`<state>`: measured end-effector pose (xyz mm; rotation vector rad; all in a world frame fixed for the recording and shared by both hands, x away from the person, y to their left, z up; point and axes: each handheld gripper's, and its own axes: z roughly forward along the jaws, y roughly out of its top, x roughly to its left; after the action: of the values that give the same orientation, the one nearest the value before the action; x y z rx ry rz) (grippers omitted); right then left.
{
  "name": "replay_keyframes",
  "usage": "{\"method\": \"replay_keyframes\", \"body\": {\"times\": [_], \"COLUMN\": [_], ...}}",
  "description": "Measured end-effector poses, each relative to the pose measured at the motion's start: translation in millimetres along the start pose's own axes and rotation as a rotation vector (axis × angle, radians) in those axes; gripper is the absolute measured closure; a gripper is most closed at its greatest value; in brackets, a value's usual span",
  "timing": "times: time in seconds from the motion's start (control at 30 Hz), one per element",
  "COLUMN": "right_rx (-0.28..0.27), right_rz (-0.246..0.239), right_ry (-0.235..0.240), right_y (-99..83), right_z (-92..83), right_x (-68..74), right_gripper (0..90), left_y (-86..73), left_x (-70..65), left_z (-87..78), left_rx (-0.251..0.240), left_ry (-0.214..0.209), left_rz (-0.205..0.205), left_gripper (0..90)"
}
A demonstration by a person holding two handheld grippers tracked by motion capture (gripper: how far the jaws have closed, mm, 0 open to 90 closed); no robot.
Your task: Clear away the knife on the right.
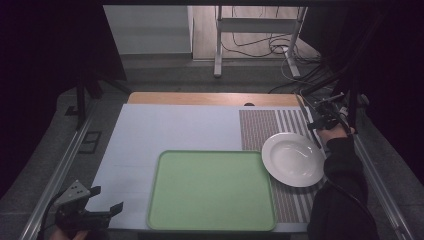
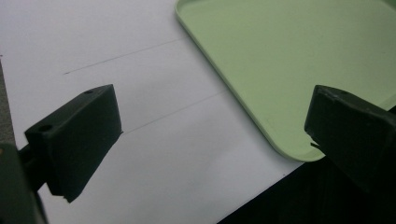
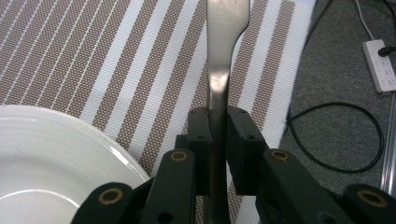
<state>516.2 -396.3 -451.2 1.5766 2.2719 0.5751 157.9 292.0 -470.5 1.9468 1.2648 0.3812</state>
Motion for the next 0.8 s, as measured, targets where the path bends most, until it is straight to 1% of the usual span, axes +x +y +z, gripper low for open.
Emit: {"method": "replay_keyframes", "body": {"times": [0.03,0.17,0.2,0.23,0.3,0.47,0.5,0.53,0.57,0.6,0.63,0.67,0.7,0.73,0.77,0.8], "right_rx": [0.0,-0.01,-0.01,-0.012,-0.016,-0.031,-0.031,-0.031,-0.027,-0.024,-0.024,-0.017,-0.016,-0.016,-0.013,-0.013], "right_rz": [0.0,0.003,0.003,0.004,0.001,-0.005,-0.012,-0.012,-0.019,-0.03,-0.03,-0.045,-0.051,-0.051,-0.065,-0.07], "right_ry": [0.0,0.011,0.011,0.021,0.029,0.043,0.05,0.05,0.058,0.068,0.068,0.081,0.085,0.085,0.101,0.107], "right_y": [0.0,-2.9,-2.9,-4.2,-5.7,-8.5,-9.0,-9.0,-9.5,-10.3,-10.3,-10.6,-10.7,-10.7,-10.7,-10.9], "right_z": [0.0,-12.4,-12.4,-18.0,-23.5,-35.7,-37.3,-37.3,-38.5,-40.1,-40.1,-41.2,-41.5,-41.5,-42.1,-42.2], "right_x": [0.0,-1.2,-1.2,-1.1,0.1,8.5,11.4,11.4,14.7,22.3,22.3,30.4,34.6,34.6,42.4,46.3], "right_gripper": [80.8,80.8,80.8,80.8,80.8,80.8,80.7,80.7,80.8,80.7,80.7,80.7,80.7,80.7,80.7,80.7], "left_y": [0.0,0.1,0.1,0.1,0.1,0.2,0.2,0.2,0.2,0.2,0.2,0.3,0.3,0.3,0.3,0.2], "left_x": [0.0,0.1,0.1,0.1,-0.1,-0.2,-0.1,-0.1,-0.1,-0.3,-0.3,-0.3,-0.3,-0.3,-0.1,-0.1], "left_z": [0.0,0.0,0.0,0.1,0.2,0.3,0.3,0.3,0.3,0.3,0.3,0.3,0.3,0.3,0.2,0.2], "left_rx": [0.0,0.001,0.001,0.0,0.0,0.001,0.001,0.001,0.001,0.001,0.001,0.002,0.002,0.002,0.002,0.002], "left_ry": [0.0,0.0,0.0,0.0,0.001,0.001,0.001,0.001,0.001,0.002,0.002,0.002,0.002,0.002,0.002,0.001], "left_rz": [0.0,-0.001,-0.001,-0.001,-0.003,-0.004,-0.004,-0.004,-0.004,-0.003,-0.003,-0.002,-0.002,-0.002,0.0,0.0], "left_gripper": [3.7,3.7,3.7,3.7,3.7,3.7,3.7,3.7,3.7,3.7,3.7,3.6,3.7,3.7,3.7,3.7]}}
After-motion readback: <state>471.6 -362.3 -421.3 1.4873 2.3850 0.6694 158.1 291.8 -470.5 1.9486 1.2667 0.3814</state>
